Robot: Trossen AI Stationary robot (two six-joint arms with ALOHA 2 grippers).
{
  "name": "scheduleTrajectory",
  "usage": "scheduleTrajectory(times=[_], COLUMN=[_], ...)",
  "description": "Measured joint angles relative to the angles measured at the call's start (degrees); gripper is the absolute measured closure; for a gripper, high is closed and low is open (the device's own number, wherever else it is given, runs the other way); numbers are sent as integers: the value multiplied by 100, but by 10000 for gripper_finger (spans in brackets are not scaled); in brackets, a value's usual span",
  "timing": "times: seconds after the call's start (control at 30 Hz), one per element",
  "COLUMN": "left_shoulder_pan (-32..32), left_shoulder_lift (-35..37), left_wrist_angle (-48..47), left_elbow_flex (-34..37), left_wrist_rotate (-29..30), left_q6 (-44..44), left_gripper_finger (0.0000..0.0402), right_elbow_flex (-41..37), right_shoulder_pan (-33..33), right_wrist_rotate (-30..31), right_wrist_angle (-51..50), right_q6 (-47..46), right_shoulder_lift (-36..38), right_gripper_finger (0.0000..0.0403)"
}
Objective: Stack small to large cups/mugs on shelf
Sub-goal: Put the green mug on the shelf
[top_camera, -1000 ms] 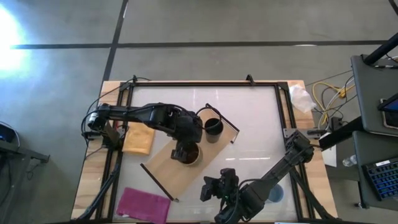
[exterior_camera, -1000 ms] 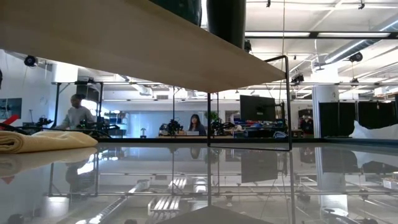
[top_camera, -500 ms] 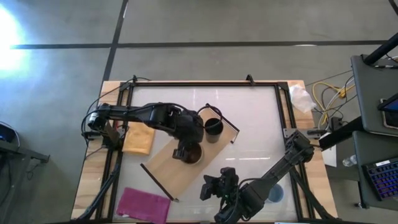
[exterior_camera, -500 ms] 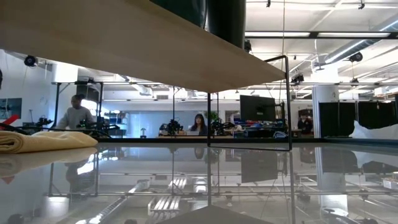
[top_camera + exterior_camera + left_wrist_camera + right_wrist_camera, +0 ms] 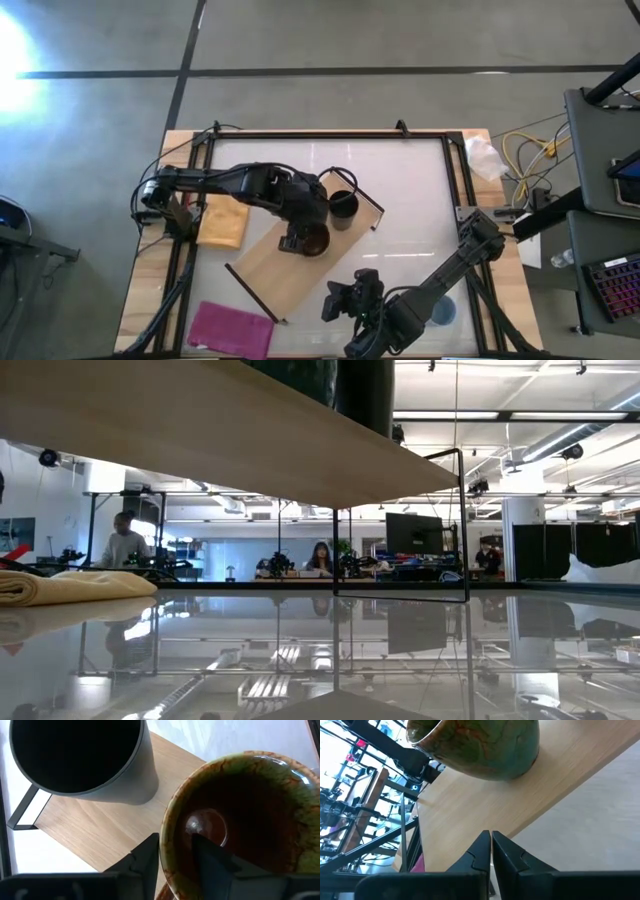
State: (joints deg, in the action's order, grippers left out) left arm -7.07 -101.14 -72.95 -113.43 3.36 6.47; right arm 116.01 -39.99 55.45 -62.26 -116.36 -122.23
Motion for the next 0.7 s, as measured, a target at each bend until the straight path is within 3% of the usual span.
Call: scheduleTrajectory(times=[0.7], left_shoulder_pan=[107], left_shoulder_lift=[105], left_wrist_angle=[-7], left_elbow_flex=[-232], left_wrist_rotate=[303], left_q6=[52], left_gripper_finger=[294], right_elbow_flex=[0], right_shoulder_pan=[51], right_wrist_rotate=[-14], right_wrist_angle=[-104], right_q6=[253], right_shoulder_lift=[110], right_gripper_finger=[394])
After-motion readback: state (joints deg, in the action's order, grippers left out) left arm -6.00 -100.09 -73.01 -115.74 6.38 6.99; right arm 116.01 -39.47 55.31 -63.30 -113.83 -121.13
